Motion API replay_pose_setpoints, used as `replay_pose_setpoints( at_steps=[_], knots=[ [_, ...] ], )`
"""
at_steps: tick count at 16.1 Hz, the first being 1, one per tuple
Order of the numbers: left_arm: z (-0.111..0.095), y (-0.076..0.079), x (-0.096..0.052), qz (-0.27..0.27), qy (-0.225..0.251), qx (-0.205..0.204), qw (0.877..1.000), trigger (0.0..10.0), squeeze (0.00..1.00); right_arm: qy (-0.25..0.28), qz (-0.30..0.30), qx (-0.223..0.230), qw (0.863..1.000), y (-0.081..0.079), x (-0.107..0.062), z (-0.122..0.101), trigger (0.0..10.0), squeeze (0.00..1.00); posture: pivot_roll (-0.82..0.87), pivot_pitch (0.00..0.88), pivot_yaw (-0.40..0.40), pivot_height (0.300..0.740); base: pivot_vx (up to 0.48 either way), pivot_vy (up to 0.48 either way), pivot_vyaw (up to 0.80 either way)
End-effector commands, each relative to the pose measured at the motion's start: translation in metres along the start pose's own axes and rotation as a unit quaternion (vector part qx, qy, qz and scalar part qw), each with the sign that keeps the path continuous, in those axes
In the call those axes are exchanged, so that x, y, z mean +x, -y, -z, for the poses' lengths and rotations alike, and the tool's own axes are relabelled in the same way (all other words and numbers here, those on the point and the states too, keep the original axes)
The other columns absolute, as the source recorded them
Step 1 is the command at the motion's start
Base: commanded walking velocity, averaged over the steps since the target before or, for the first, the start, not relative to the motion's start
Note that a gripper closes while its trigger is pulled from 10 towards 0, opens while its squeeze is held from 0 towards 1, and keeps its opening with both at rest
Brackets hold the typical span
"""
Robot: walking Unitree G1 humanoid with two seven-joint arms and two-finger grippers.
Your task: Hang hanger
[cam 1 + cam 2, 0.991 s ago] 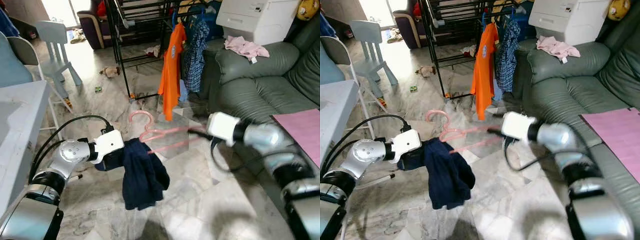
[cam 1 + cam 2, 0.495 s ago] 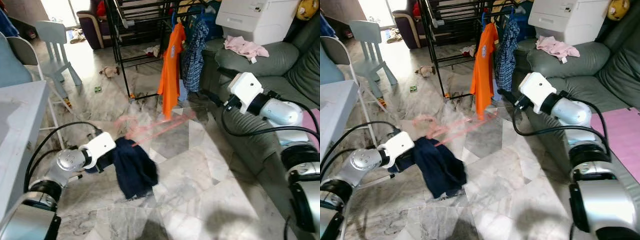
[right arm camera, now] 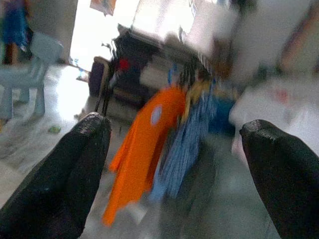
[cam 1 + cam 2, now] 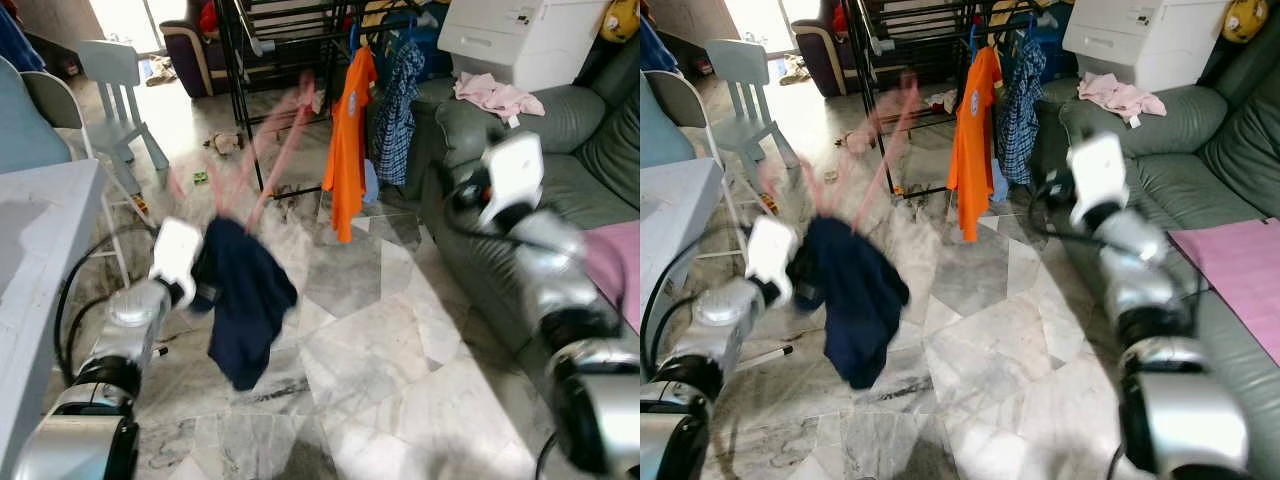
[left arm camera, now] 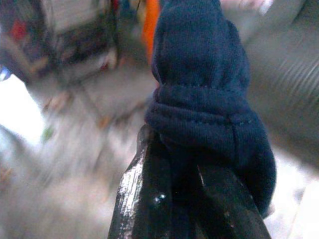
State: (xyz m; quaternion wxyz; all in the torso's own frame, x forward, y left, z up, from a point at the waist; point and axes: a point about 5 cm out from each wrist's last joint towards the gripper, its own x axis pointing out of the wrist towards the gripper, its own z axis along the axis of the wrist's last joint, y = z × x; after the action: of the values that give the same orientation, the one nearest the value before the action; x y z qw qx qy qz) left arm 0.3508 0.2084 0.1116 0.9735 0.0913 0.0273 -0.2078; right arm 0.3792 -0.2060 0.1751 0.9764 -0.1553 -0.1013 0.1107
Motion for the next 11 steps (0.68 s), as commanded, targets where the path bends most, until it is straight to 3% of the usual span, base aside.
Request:
replay_pose_setpoints(
  at_steps=[1,4,6,9,10,11],
  knots=[
    [-0.019,0.001,0.003,0.026,0.046,0.008,0.999,0.0,0.00,-0.031,-0.019,0.050,0.998,-0.010,-0.002,0.012,10.0,1.00,-0.12,0.000,0.072,0.740,0.000,0.000,0.00],
    [-0.034,0.018,0.003,0.114,0.075,0.060,0.989,0.0,0.00,-0.079,-0.088,0.077,0.990,-0.042,-0.008,0.032,10.0,1.00,-0.10,0.000,0.073,0.740,0.000,0.000,0.00],
    [-0.046,0.030,0.000,0.195,0.082,0.122,0.970,0.0,0.00,-0.094,-0.170,0.133,0.972,-0.076,-0.007,0.033,10.0,1.00,-0.09,0.000,0.074,0.740,0.000,0.000,0.00],
    [-0.053,0.036,-0.002,0.233,0.085,0.151,0.957,0.0,0.00,-0.099,-0.225,0.153,0.957,-0.093,-0.008,0.033,10.0,1.00,-0.09,0.000,0.074,0.740,0.000,0.000,0.00],
    [-0.059,0.038,-0.002,0.240,0.095,0.161,0.953,0.0,0.00,-0.104,-0.248,0.159,0.950,-0.100,-0.010,0.033,10.0,0.22,-0.09,0.000,0.074,0.740,0.000,0.000,0.00],
    [-0.067,0.041,-0.001,0.244,0.108,0.165,0.950,0.0,0.00,-0.109,-0.266,0.165,0.943,-0.106,-0.011,0.034,10.0,0.00,-0.09,0.000,0.073,0.740,0.000,0.000,0.00]
  ],
)
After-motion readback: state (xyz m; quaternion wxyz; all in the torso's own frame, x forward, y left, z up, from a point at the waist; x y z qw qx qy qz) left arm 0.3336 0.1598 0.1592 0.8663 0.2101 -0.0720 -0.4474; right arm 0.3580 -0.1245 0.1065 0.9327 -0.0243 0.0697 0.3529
